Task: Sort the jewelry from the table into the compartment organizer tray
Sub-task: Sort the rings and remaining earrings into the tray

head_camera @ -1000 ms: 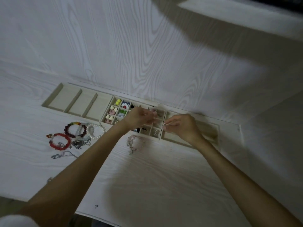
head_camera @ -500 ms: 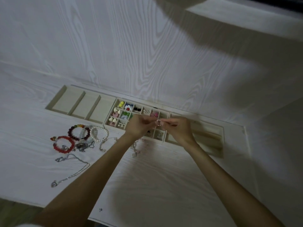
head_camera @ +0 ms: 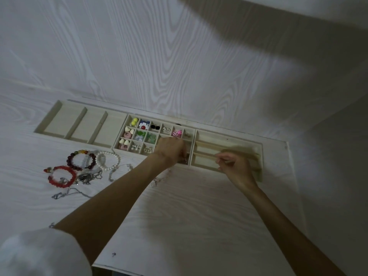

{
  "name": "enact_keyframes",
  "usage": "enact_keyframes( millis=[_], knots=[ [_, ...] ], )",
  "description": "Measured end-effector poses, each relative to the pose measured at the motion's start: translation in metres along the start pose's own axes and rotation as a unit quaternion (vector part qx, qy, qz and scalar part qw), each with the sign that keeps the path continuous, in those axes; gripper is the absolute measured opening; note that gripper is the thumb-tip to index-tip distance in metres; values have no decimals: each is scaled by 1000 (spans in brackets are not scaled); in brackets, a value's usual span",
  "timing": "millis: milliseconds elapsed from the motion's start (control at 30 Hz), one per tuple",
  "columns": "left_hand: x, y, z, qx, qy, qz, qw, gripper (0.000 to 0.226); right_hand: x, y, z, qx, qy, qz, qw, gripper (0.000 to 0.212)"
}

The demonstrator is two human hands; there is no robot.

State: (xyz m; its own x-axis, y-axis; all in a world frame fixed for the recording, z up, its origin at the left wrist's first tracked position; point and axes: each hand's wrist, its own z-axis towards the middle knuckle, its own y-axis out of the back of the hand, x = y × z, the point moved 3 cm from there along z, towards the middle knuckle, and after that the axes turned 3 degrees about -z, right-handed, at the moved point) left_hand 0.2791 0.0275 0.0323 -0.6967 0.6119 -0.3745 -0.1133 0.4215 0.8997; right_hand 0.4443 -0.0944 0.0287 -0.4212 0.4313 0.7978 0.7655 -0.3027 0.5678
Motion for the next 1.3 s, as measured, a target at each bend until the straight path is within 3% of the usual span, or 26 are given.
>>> enact_keyframes(
  millis=[167,600,733,867,933,967,1033,1100,1167,1300],
  knots=[
    [-2,0,4,14,-4,8,1000,18,-6,1,-4,-9,17,-10,1000,36],
    [3,3,0,36,24,-28,999,17,2,1,2,7,24,-5,1000,25],
    [5,16,-4,55,31,-57,996,22,5,2,8,18,28,-6,999,30],
    [16,33,-14,88,82,-110,987,28,28,10,23,81,119,-107,984,34],
    [16,30,-24,142,86,-144,976,30,51,8,31,168,201,-249,932,35],
    [12,27,-30,171,86,-168,967,35,63,3,35,207,244,-339,885,38],
    [1,18,-40,215,98,-218,947,62,82,-11,42,251,308,-484,780,44],
    [-10,6,-46,228,120,-266,929,85,94,-27,46,270,337,-558,709,48],
    [-15,-8,-46,218,142,-305,916,98,99,-40,47,282,350,-596,666,51],
    [-17,-23,-43,186,163,-341,907,104,105,-51,46,294,356,-623,631,46]
  ],
)
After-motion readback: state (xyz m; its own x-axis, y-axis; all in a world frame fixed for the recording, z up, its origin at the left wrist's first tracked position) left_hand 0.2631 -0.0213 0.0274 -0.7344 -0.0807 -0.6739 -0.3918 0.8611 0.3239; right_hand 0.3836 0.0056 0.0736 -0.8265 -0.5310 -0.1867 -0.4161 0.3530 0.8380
